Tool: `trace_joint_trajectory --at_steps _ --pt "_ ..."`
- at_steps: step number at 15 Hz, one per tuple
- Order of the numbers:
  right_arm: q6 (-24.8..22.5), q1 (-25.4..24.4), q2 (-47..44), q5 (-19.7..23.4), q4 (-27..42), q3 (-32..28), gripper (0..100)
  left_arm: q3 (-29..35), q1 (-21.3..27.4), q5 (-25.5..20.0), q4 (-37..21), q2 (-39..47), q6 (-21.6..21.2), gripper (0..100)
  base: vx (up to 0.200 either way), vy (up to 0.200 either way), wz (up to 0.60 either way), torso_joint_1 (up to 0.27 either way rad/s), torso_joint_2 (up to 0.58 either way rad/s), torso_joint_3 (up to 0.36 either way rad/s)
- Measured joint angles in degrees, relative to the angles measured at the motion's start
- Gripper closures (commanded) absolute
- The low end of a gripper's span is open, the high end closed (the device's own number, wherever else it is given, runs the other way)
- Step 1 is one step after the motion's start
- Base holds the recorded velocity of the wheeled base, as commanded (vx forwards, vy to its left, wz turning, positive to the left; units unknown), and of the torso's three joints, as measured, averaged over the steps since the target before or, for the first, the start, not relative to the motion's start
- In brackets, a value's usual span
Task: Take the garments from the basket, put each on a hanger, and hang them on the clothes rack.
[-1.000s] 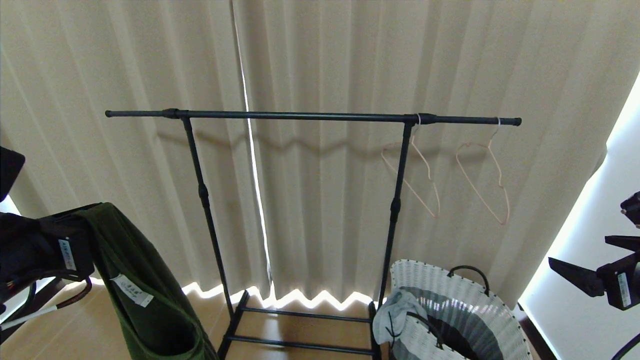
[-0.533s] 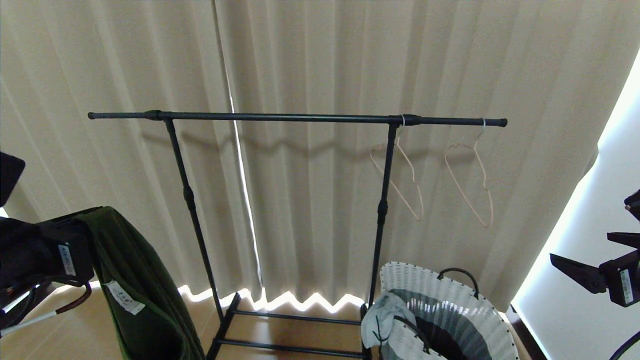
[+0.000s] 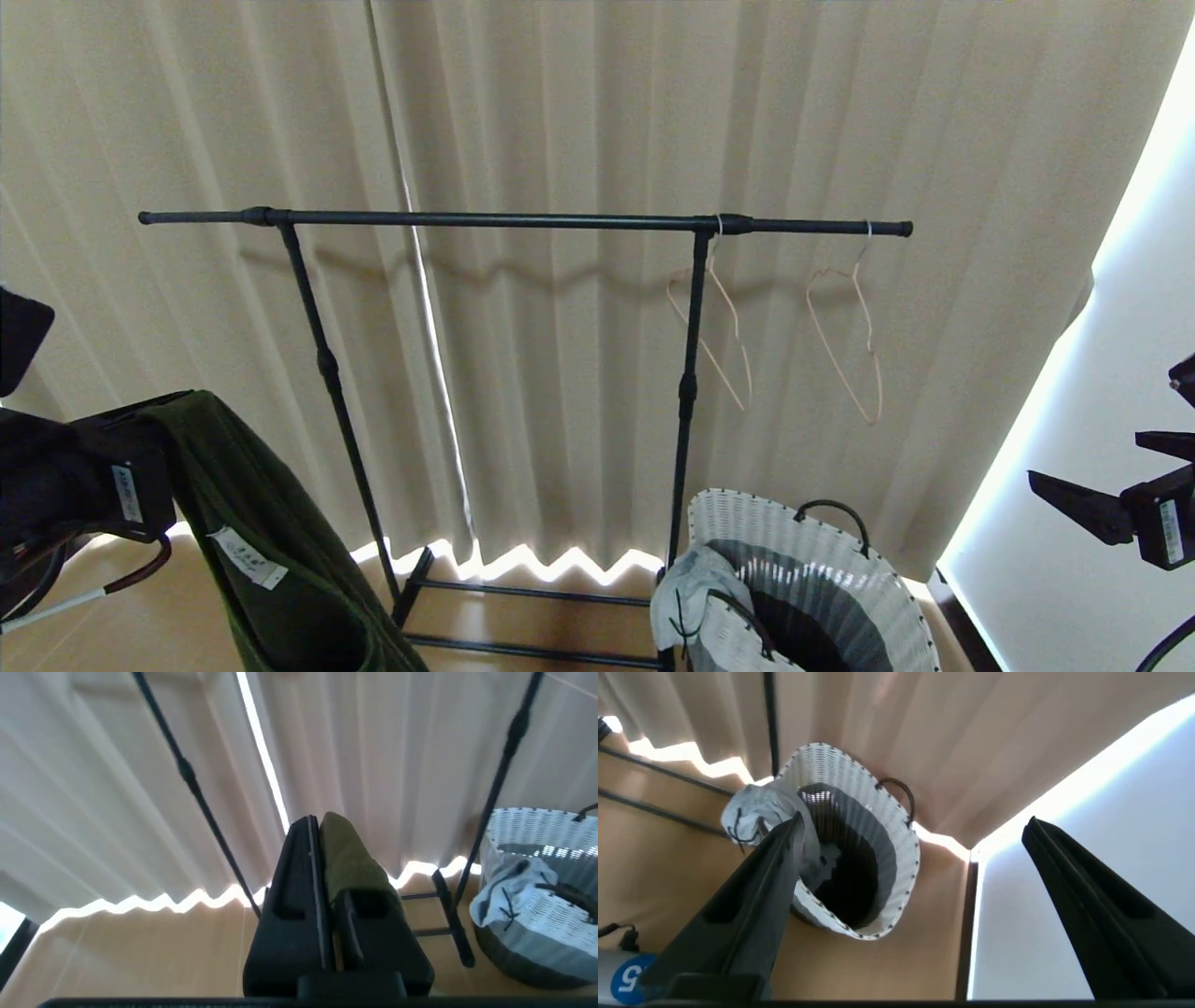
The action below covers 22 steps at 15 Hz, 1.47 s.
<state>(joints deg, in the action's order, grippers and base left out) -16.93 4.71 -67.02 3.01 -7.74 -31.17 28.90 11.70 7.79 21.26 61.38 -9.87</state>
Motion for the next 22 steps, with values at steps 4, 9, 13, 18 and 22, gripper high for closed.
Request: trace_joint_trajectory --at_steps 4,9,13,18,22 --pt "2.10 -0.02 -0.01 -0.30 0.05 -1.54 0 0.00 0.06 -0.10 -0.07 0.05 0.05 100 0.150 0.000 0.00 -0.002 0.00 0.002" --pt "2.38 -0.02 -0.04 -0.48 0.02 -2.36 0 -0.13 1.94 -0.87 -0.05 0.24 0.11 100 0.200 0.000 0.00 0.009 0.00 0.000" --pt "2.38 -0.07 -0.12 -0.59 0.09 -2.80 0 -0.22 3.73 -0.88 -0.09 0.44 0.06 100 0.200 0.000 0.00 0.001 0.00 0.005" --pt "5.14 -0.02 -3.43 -0.66 0.02 -4.22 0 -2.19 4.14 -0.82 1.12 0.44 0.27 100 0.000 0.000 0.00 0.000 0.00 0.000" --pt "8.68 -0.79 -10.15 -6.12 -0.09 -7.66 0 -7.06 4.19 -0.79 7.40 0.09 0.49 100 0.000 0.000 0.00 0.000 0.00 0.000"
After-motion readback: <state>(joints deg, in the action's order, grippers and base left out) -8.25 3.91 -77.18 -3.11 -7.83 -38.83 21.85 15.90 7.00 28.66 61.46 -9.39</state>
